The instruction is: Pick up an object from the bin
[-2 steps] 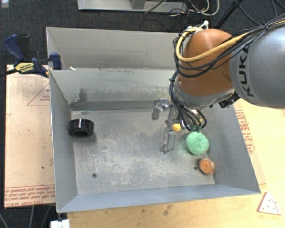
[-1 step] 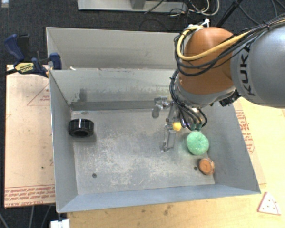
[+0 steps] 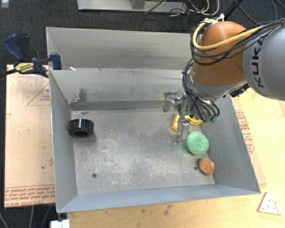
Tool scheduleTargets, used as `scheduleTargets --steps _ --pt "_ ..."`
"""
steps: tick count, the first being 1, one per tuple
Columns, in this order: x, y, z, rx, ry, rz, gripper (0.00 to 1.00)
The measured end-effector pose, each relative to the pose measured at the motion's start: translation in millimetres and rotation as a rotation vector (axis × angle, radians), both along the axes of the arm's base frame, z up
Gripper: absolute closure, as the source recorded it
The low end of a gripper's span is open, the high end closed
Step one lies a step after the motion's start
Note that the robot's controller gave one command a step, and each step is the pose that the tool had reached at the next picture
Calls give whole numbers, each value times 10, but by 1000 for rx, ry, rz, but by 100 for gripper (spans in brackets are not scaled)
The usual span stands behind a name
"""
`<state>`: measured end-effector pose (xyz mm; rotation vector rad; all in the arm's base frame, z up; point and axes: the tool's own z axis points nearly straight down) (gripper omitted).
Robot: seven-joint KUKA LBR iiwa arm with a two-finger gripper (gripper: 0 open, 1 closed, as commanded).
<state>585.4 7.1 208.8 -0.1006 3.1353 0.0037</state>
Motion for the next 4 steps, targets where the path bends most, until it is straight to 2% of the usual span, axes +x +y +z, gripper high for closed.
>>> scheduleTargets --steps 1,2,3,4 --pt "106 -432 -22 -4 0 -4 0" --pt "37 -526 -257 -3 0 91 0" --pt "125 -891 -491 -1 0 145 0" --pt "121 -1245 -572 -2 1 68 0"
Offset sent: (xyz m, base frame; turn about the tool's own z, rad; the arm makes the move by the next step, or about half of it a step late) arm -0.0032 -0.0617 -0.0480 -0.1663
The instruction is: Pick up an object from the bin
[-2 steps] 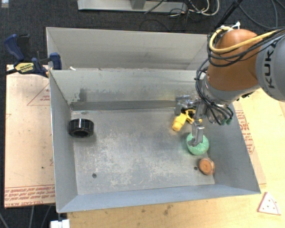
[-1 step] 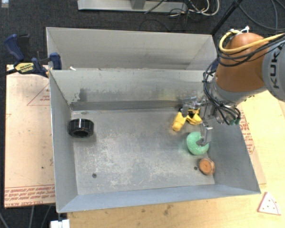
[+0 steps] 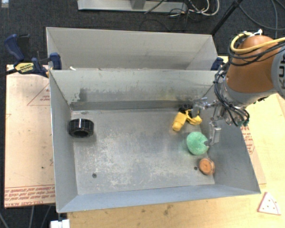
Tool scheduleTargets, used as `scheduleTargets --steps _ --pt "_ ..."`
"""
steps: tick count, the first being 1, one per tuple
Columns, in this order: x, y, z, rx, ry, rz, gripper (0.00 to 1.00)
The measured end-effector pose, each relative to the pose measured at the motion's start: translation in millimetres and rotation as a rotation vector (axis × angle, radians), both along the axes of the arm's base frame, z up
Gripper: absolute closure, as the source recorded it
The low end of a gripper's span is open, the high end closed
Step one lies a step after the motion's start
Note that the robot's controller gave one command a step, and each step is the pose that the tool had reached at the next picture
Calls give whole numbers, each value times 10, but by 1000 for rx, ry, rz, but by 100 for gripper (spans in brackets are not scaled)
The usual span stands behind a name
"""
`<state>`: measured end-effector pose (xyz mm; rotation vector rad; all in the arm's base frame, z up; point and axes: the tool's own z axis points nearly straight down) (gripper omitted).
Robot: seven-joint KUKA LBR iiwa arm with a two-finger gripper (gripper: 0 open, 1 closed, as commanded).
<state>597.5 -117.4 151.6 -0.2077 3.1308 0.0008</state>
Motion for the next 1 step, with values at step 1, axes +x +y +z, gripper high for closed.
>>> scheduleTargets --steps 1 --pt "106 -4 -205 -3 0 -13 0"
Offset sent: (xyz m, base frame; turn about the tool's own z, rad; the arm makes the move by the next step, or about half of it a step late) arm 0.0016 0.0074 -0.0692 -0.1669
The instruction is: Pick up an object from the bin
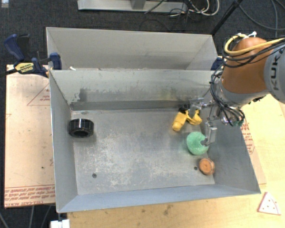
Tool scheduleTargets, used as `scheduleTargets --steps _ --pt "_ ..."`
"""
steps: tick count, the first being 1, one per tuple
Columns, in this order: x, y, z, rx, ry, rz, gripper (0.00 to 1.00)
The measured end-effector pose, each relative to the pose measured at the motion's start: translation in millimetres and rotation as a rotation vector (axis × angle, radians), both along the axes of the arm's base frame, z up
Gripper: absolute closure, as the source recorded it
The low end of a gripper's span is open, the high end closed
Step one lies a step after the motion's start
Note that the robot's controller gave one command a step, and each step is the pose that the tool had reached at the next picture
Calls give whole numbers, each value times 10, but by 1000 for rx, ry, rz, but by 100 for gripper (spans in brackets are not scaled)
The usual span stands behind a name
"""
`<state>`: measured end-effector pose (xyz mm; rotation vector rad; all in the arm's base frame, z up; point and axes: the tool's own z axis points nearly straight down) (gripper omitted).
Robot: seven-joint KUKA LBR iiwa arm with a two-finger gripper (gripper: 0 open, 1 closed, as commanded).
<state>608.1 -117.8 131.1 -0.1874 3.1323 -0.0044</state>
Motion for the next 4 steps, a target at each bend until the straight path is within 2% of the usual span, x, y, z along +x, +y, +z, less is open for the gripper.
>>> scheduleTargets --steps 1,2,3,4 --pt "-67 90 -461 4 -2 177 100" --pt "-78 84 -481 3 0 177 0" --pt "-76 84 -474 4 1 177 100" --pt "-76 84 -474 4 1 177 100"
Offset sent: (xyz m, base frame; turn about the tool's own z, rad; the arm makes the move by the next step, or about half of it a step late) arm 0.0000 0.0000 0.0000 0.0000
